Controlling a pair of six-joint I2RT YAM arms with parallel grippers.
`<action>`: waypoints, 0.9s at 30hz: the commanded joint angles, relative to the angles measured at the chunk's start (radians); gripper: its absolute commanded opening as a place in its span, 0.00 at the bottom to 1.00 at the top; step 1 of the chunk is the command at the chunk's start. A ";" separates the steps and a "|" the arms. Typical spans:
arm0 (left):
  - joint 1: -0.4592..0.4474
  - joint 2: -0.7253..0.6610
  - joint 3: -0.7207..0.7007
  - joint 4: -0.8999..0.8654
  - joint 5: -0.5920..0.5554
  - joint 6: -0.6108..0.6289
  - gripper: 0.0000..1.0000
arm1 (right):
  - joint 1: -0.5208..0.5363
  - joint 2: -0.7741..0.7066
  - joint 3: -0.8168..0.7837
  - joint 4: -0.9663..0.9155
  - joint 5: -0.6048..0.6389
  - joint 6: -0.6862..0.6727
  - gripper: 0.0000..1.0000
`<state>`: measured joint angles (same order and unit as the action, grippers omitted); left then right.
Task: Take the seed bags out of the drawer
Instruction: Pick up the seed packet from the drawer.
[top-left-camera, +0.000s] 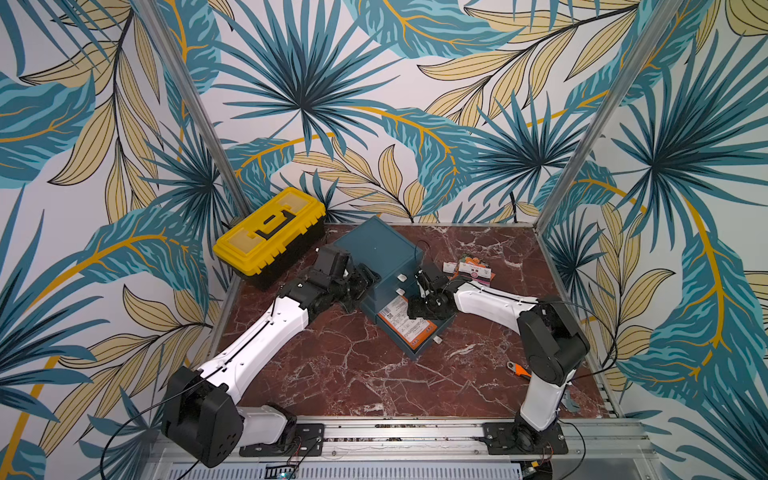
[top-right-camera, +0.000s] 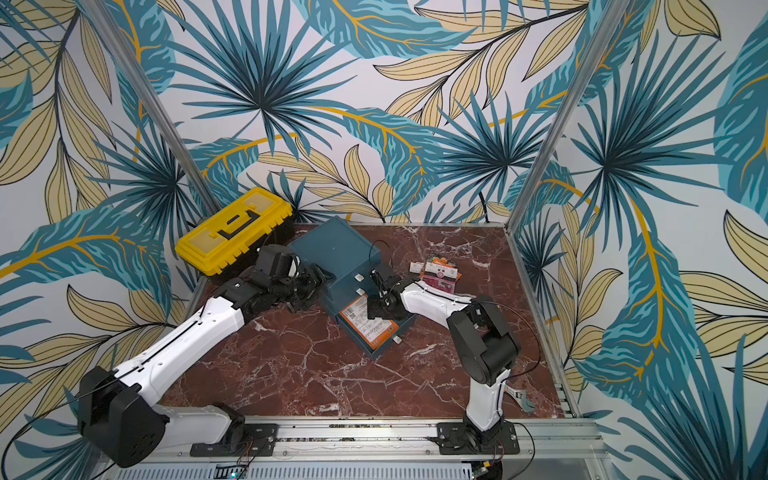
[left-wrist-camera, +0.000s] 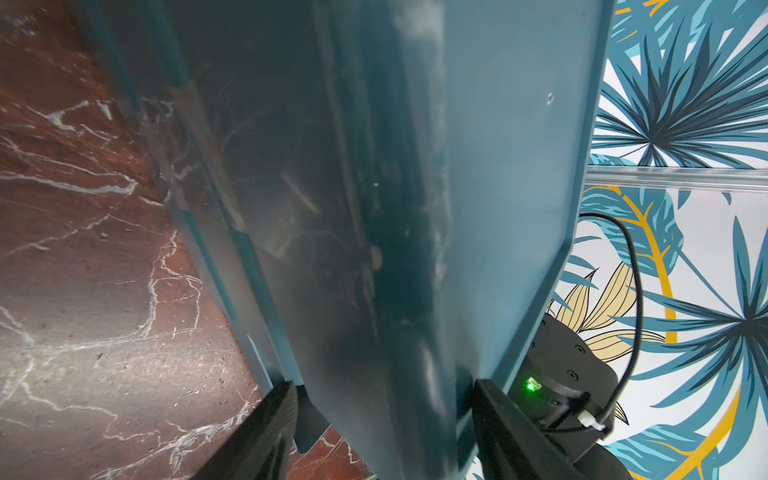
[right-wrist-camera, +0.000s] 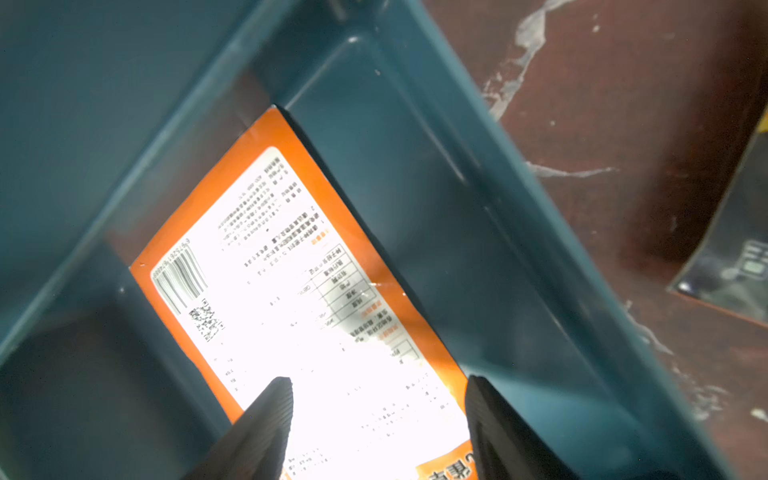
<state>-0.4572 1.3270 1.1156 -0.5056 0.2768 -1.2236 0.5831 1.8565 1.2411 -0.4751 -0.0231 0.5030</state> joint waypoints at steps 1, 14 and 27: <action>0.000 -0.020 -0.012 -0.014 0.001 0.006 0.71 | -0.003 0.038 0.028 -0.040 0.013 -0.042 0.70; 0.009 -0.022 -0.007 -0.021 0.007 0.009 0.71 | -0.004 0.110 0.036 -0.042 -0.042 -0.030 0.70; 0.009 -0.020 -0.009 -0.015 0.005 0.007 0.71 | -0.003 0.117 -0.031 0.056 -0.270 0.070 0.53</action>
<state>-0.4519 1.3266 1.1156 -0.5064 0.2771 -1.2236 0.5690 1.9263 1.2552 -0.4431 -0.1936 0.5518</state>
